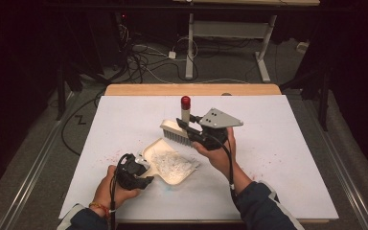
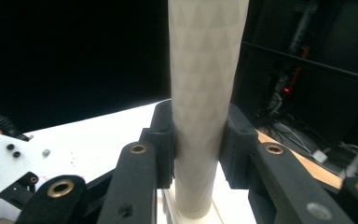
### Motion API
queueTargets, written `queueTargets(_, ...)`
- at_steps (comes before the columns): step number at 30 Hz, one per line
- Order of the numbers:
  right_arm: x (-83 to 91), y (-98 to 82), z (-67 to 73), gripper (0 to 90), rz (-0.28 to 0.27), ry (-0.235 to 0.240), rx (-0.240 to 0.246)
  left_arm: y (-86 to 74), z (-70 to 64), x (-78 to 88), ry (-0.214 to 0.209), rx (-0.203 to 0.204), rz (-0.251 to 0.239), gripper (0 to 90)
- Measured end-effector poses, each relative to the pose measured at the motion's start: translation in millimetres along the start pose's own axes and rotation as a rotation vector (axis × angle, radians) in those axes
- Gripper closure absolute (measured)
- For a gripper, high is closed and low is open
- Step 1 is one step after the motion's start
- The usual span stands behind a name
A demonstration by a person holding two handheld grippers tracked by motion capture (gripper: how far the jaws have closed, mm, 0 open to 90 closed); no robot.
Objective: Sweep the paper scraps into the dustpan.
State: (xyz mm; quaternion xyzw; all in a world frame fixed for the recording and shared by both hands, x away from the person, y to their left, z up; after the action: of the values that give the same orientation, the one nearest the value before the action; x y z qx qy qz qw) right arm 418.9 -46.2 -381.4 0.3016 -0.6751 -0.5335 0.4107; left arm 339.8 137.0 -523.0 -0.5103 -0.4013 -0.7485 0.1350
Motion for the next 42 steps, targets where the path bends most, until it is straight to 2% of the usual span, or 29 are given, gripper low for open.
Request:
queueTargets(2, 4.1, -1.7, -2.6, 70.7, 0.005, -0.015, -0.004, -1.1, -1.0, 0.8, 0.006, -0.01, 0.008, 63.1)
queueTargets(8, 27.4, -20.6, -9.7, 70.7, 0.082, -0.077, 0.009, -5.7, -2.3, 2.7, 0.003, -0.005, 0.01, 63.1)
queueTargets(10, 35.4, -26.4, -10.2, 70.7, 0.098, -0.082, -0.002, -7.6, -1.8, 3.7, 0.005, -0.003, 0.009, 63.1)
queueTargets(16, 75.1, -35.1, 4.8, 70.8, 0.16, -0.084, 0.023, -10.6, -4.5, 0.8, 0.014, 0.005, 0.02, 63.2)
queueTargets(20, 95.5, -36.9, 16.0, 70.7, 0.166, -0.122, 0.027, -10.6, -5.7, 1.0, 0.018, 0.009, 0.022, 63.2)
queueTargets(22, 94.3, -41.7, 23.0, 70.8, 0.176, -0.107, 0.006, -10.0, -6.3, 1.3, 0.022, 0.01, 0.023, 63.1)
queueTargets(24, 80.8, -50.4, 34.0, 70.7, 0.205, -0.074, -0.003, -9.3, -7.3, 1.2, 0.022, 0.004, 0.025, 63.1)
queueTargets(27, 71.4, -52.6, 41.4, 70.8, 0.205, -0.053, -0.002, -8.6, -8.1, 0.7, 0.019, 0.006, 0.025, 63.1)
queueTargets(34, 44.7, -40.2, 59.8, 70.8, 0.184, 0.003, 0.007, -8.6, -7.4, 0.5, 0.014, 0.008, 0.021, 63.1)
queueTargets(37, 35.9, -33.5, 63.3, 70.8, 0.186, 0.009, 0.04, -9.0, -6.2, 0.6, 0.009, 0.007, 0.02, 63.1)
queueTargets(42, 34.5, -22.2, 55.4, 70.7, 0.147, 0.002, 0.035, -11.4, -3.3, 0.8, 0.001, 0.014, 0.016, 63.1)
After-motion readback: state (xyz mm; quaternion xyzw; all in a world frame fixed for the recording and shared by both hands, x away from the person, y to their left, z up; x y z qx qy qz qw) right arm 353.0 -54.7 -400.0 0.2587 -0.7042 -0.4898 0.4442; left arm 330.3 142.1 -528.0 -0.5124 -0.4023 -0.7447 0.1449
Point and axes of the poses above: each handheld gripper's, and its own axes: x roughly backward along the jaws, y roughly out of its top, z roughly to its left, the point moved 7 cm from there along -x, roughly forward along the jaws, and after that the axes turned 11 degrees about y, right-handed, at the moved point
